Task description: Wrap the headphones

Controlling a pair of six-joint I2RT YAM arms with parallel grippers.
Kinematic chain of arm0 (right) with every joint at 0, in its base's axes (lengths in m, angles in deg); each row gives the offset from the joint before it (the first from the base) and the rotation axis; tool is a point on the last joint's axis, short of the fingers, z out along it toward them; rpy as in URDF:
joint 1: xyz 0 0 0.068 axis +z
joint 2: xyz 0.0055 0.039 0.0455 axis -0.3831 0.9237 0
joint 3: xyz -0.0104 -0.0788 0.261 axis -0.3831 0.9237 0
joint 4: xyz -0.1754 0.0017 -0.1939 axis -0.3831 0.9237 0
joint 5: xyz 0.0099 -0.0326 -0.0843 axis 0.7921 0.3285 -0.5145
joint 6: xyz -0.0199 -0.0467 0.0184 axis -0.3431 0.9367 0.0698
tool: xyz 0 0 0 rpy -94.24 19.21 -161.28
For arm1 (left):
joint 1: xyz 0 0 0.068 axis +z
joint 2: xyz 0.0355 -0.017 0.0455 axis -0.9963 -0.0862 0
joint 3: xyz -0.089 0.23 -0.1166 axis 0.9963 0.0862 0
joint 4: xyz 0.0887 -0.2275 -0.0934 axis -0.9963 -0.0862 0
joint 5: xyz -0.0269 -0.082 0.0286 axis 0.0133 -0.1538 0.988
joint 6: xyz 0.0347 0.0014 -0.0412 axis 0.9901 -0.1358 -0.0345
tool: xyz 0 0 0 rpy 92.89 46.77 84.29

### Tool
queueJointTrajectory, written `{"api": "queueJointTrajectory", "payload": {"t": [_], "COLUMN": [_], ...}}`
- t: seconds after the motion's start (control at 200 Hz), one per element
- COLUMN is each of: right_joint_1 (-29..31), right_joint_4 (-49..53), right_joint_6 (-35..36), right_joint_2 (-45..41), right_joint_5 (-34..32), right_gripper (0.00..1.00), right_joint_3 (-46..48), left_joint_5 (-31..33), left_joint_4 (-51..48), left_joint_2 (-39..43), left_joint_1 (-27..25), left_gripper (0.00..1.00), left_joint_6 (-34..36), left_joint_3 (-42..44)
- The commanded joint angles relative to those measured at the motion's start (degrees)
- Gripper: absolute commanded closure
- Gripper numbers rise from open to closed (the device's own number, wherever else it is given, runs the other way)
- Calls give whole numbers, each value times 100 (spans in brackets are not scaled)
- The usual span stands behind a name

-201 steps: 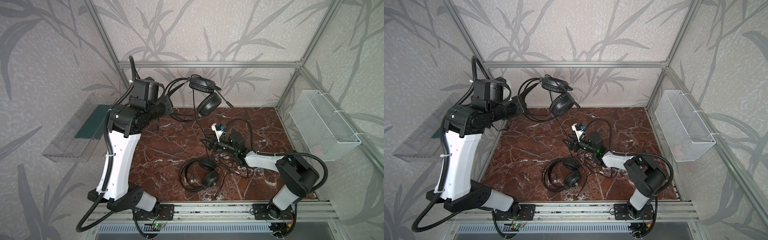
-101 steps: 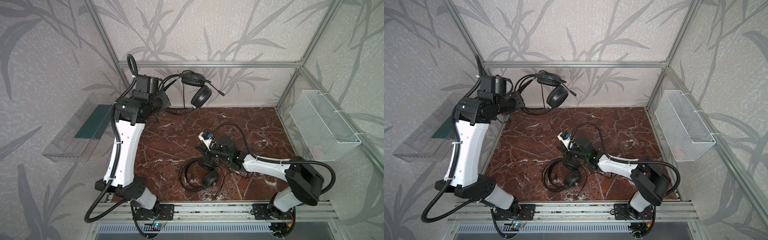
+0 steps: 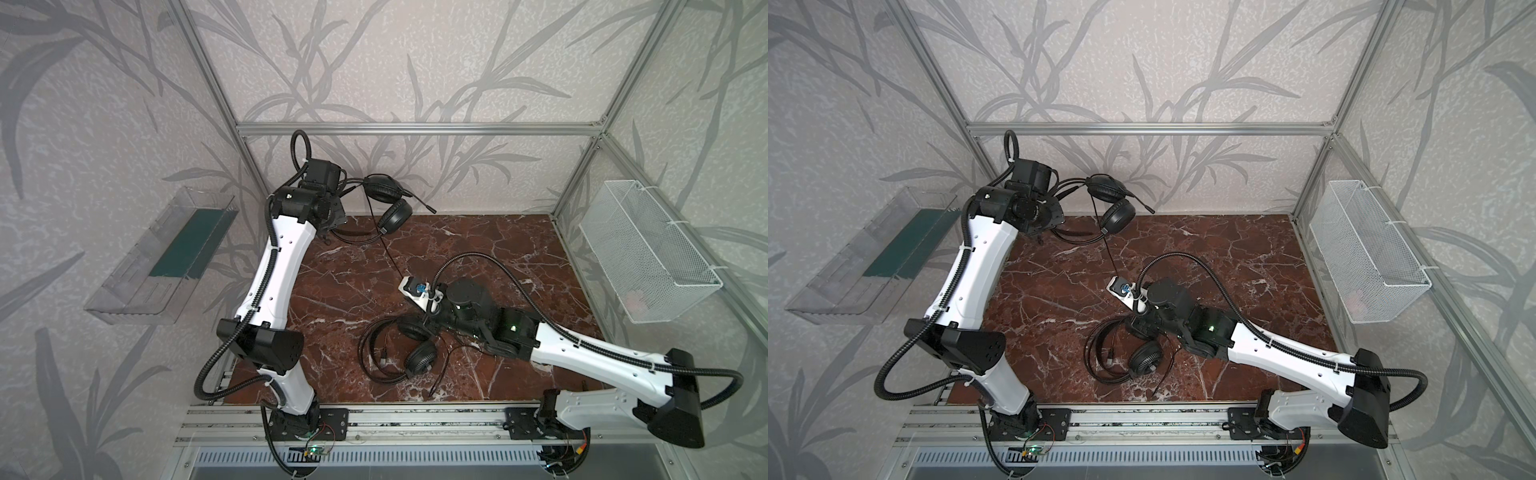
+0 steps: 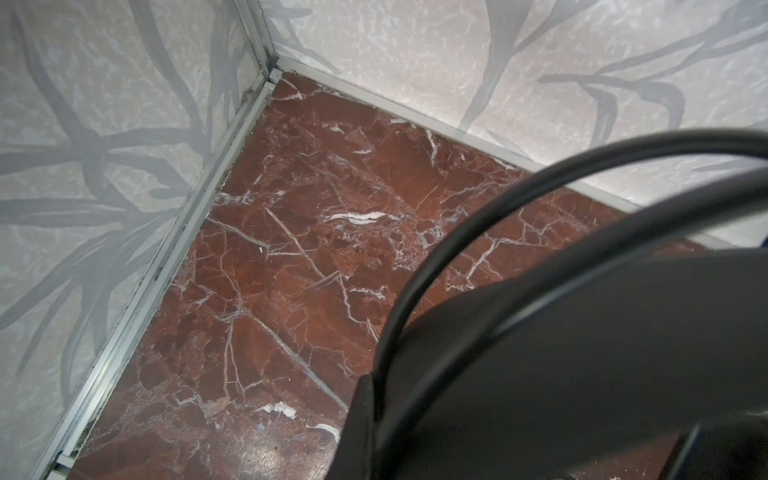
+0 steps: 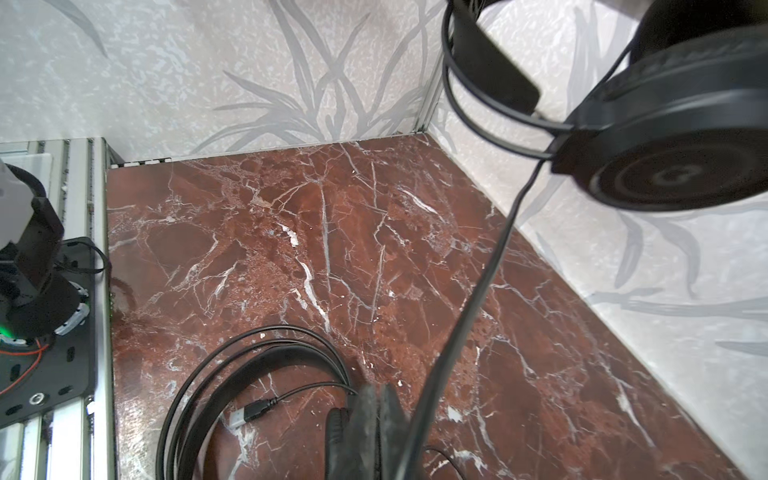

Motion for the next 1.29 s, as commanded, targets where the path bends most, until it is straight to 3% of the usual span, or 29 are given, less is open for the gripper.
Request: {"api": "queueJointTrajectory", "payload": {"t": [0.0,0.3,0.48,0.81,1.014,1.289], "right_joint_1": [82,100,300,660,678,689], "right_joint_4": [404,1318,2386,1727,2053,1637], "right_joint_6": [462,1274,1807,1939,1906,2389], "right_joint_2": [-320,726,1641,1352,1299,1244], "right_joint_5": [-217,197,655,375,698,88], "right_gripper": [100,100,100,100,100,100], "right_joint_3": [-545,-2451,-3681,-2380,-2578,-2876], "left_joint_5": [-31,-250,-300,-468,-970,-1062], "left_joint_4": [740,982,1058,1052,1094,1156], "left_joint_2": [322,511,624,636,528,394], "left_joint_1": [33,-181,-286,-156,22,28], "left_gripper": [100,100,100,100,100,100], "left_joint_6": [80,89,83,12,-208,-140], "left_joint_3": [351,1536,2007,1942,1944,2111]}}
